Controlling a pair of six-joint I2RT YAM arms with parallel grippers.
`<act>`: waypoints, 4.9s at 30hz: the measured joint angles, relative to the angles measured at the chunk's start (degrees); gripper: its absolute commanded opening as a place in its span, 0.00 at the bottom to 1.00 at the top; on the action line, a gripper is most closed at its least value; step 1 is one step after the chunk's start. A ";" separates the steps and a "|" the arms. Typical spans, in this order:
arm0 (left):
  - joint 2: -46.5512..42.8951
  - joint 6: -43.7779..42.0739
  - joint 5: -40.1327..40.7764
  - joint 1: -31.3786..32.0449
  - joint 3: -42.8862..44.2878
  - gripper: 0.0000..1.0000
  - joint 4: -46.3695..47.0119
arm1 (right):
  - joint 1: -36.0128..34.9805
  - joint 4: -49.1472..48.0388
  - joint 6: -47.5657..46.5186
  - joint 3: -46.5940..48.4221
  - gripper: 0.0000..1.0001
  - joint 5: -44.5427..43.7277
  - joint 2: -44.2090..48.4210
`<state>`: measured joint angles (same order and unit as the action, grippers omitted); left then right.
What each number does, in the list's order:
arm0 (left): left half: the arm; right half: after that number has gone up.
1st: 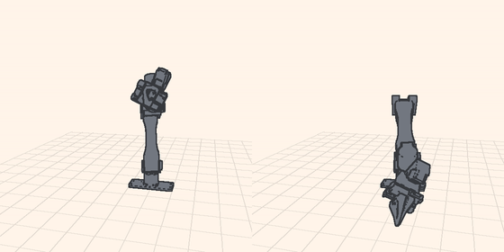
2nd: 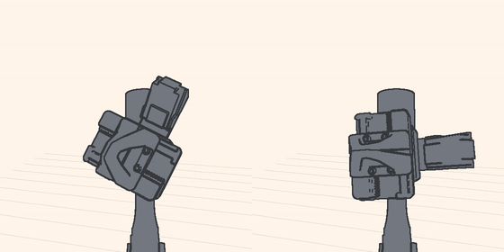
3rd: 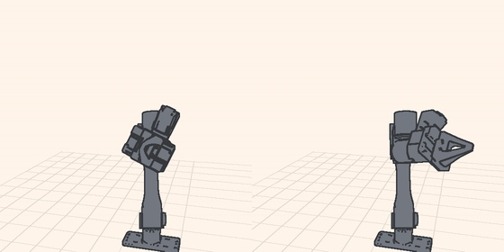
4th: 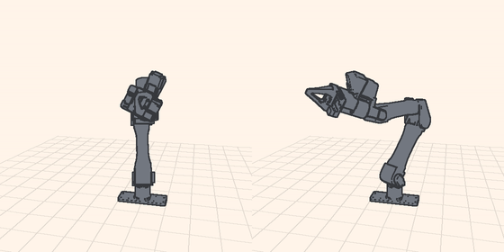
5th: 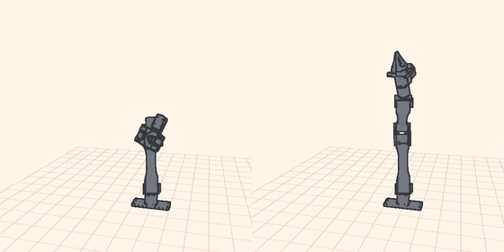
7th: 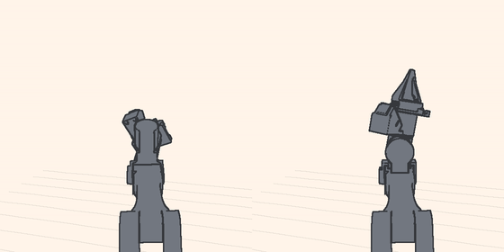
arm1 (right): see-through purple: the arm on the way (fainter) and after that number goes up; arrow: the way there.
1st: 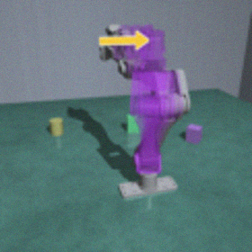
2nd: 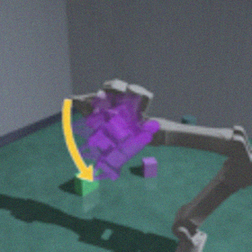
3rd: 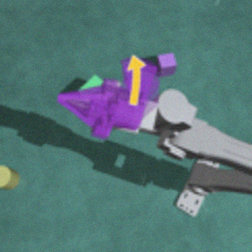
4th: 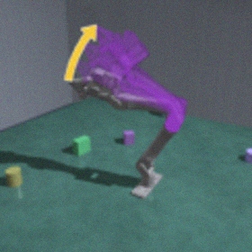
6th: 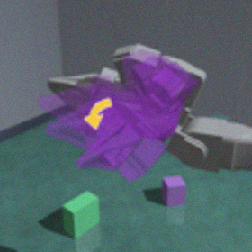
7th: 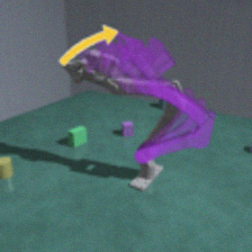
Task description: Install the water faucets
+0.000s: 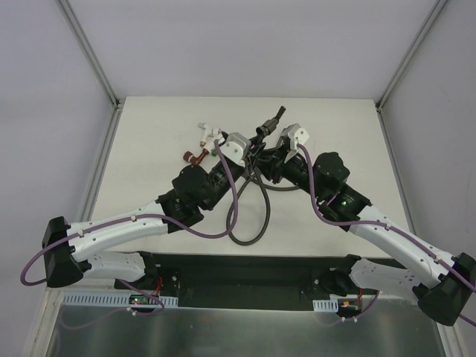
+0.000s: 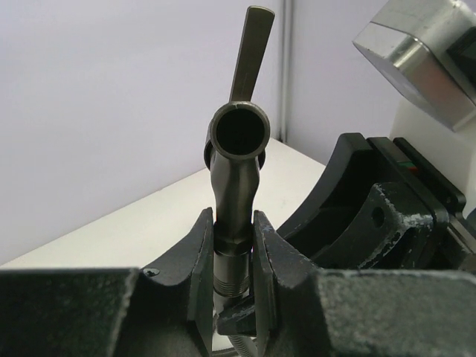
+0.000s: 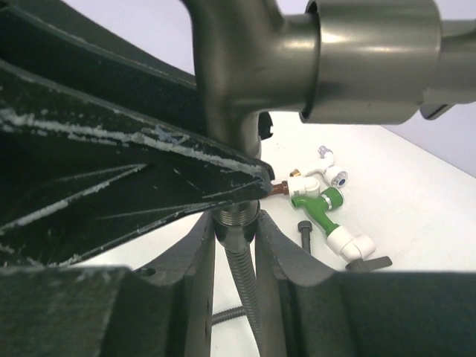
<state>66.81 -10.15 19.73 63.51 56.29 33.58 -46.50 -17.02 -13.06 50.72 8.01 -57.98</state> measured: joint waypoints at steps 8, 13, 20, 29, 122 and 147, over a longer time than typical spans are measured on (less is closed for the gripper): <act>3.30 -5.31 9.84 4.02 0.13 0.00 4.61 | -0.59 1.36 0.68 0.00 0.02 -3.17 0.02; 4.28 -7.26 11.78 4.74 0.35 0.00 5.18 | -0.59 2.40 0.85 -0.02 0.02 -3.96 0.00; 4.44 -7.76 12.28 4.83 0.70 0.00 4.22 | -0.63 2.78 1.03 0.00 0.08 -4.39 0.00; 3.50 -5.92 10.21 3.87 1.68 0.00 0.15 | -0.63 2.78 1.29 0.00 0.08 -4.33 0.00; -0.28 9.16 -64.39 -27.61 13.92 0.20 -28.46 | 2.54 4.48 -1.62 6.08 0.02 24.44 -4.55; -8.96 28.17 -47.76 -27.61 -4.02 0.00 -3.30 | 3.19 1.92 -2.03 5.84 0.02 24.63 -4.63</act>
<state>57.84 18.02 -28.03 35.90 52.27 30.28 -43.31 -15.09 -15.09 56.55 32.64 -62.61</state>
